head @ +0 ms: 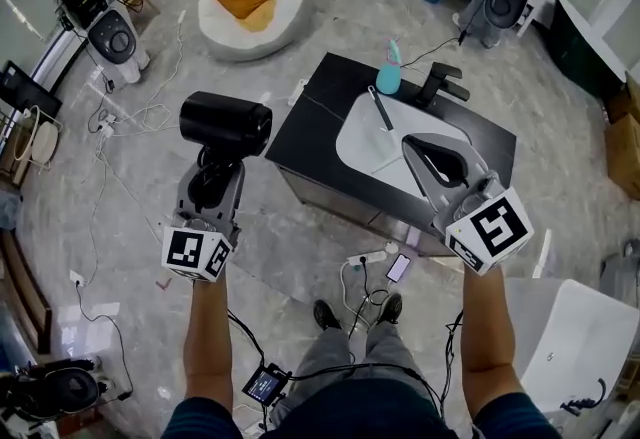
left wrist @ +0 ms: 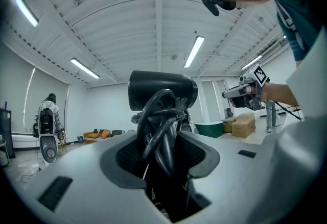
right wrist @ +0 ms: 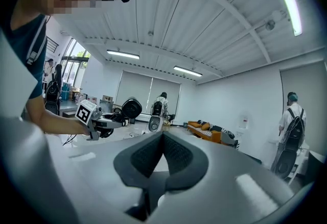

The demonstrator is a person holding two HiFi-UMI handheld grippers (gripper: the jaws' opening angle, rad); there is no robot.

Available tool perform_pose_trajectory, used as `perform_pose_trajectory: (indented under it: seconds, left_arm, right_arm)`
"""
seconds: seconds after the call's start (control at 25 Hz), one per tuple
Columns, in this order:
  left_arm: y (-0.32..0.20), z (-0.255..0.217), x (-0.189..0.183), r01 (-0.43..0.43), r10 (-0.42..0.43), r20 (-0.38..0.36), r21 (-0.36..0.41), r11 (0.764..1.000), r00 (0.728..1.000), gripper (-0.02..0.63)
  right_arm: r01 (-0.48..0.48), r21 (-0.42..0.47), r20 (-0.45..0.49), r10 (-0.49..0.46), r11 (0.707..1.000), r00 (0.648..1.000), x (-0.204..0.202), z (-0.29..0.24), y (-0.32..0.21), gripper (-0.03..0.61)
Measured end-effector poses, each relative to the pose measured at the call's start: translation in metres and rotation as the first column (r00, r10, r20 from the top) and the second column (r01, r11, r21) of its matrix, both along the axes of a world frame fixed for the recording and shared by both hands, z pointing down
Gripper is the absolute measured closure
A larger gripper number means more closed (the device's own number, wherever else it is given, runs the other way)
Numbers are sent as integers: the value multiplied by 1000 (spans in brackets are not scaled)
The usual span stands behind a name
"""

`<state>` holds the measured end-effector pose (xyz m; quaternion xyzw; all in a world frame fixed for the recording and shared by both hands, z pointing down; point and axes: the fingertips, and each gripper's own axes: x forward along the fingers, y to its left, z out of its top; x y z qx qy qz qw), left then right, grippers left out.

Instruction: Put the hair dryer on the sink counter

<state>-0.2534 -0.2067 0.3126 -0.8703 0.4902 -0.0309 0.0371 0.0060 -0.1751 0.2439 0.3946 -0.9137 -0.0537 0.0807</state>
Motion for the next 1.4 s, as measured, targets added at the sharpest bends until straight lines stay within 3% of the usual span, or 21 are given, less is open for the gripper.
perform_pose_trajectory:
  seconds: [0.6,1.4]
  left_arm:
    - [-54,102,13,13,-8,33,-134,991,999,440]
    - [-111,218,26,16,12,97,-282,959,995,440]
  right_arm:
    - [-18,-45,38,20,999,999,14,62,-23,569]
    - [-25,-155,56,34,988,998,21,148,-52,569]
